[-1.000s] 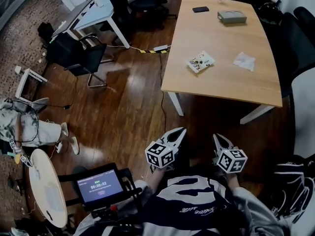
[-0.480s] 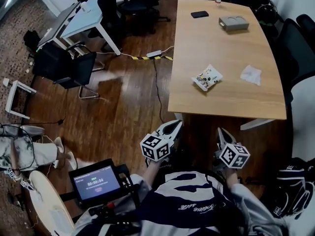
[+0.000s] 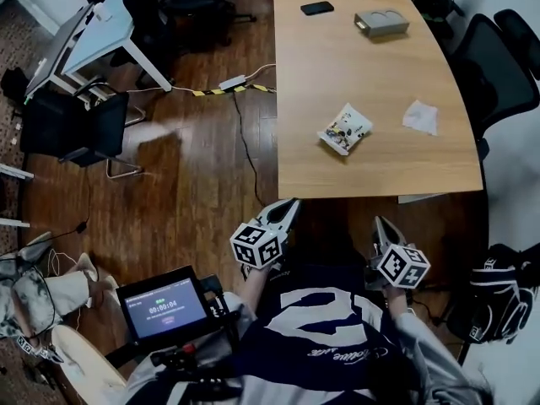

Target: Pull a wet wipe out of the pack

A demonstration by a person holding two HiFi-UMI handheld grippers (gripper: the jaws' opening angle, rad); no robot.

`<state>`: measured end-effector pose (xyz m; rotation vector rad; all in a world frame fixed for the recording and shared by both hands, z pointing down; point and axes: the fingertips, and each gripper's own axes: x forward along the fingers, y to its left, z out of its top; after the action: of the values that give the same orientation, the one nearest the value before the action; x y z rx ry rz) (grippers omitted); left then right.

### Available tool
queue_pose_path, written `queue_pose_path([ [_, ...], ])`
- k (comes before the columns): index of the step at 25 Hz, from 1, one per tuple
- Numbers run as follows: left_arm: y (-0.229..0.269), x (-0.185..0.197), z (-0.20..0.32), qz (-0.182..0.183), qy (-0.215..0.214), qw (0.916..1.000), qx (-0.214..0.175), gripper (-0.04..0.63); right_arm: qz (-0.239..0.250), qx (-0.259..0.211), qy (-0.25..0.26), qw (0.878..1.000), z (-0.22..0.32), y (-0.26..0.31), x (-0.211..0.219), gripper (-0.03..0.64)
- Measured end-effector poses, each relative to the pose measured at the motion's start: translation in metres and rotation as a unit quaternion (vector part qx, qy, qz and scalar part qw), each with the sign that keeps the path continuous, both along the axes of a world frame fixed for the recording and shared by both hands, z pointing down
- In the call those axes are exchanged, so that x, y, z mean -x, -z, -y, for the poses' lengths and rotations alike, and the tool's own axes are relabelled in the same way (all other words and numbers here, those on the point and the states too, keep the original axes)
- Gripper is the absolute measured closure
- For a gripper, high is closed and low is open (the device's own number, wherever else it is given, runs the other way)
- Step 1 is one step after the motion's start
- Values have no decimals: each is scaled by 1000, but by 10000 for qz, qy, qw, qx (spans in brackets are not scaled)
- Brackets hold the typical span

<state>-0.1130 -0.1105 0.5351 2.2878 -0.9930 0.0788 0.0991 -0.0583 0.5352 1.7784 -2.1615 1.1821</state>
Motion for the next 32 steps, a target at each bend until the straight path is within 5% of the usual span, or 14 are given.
queue_pose_path([
  [6, -11, -13, 32, -57, 12, 9999, 97, 594, 10, 102, 91, 9999, 38, -10, -9, 627],
  [17, -12, -19, 119, 121, 742, 9971, 151, 594, 61, -5, 1075, 9942, 160, -8, -10, 627],
  [32, -45, -97, 192, 924, -262, 9944, 434, 594, 252, 201, 2023, 9788, 236, -25, 5, 627],
])
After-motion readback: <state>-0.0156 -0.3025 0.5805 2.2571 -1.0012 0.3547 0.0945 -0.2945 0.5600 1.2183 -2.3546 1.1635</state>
